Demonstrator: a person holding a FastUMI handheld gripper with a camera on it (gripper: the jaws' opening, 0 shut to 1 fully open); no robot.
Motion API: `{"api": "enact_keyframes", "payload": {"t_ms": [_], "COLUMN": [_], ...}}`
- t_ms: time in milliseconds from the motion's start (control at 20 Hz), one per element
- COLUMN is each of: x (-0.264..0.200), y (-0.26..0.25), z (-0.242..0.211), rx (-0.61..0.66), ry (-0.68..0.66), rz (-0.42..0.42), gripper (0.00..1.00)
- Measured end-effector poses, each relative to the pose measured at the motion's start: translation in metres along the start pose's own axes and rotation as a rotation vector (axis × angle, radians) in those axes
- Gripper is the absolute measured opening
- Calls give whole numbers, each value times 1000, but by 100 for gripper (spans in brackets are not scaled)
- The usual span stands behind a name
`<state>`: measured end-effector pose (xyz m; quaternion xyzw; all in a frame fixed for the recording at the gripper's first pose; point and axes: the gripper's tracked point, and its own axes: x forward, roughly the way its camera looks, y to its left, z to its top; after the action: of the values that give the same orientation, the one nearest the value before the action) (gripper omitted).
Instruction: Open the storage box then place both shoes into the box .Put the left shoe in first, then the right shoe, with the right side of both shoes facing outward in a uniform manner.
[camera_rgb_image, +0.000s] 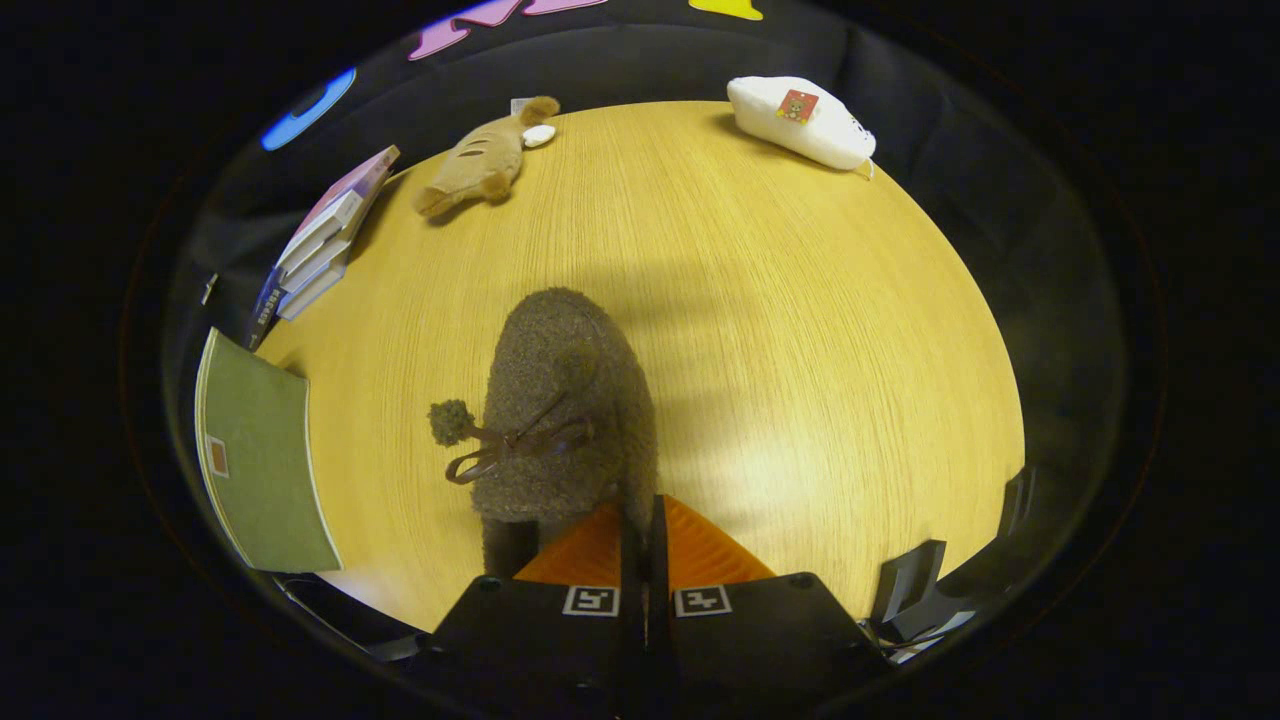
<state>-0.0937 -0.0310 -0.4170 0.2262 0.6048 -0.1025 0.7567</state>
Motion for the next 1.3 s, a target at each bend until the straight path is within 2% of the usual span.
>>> {"api": "enact_keyframes", "payload": {"t_ms": [400,700,950,1150,1300], "x": [-62,-128,-163,-169,-162], "y": [62,163,255,320,359], "z": [23,48,50,33,13], "rx": [44,38,39,14,18], "ry": [-78,-131,-125,-87,-34], "rz": [131,309,429,457,441], "gripper": [5,5,5,5,5]}}
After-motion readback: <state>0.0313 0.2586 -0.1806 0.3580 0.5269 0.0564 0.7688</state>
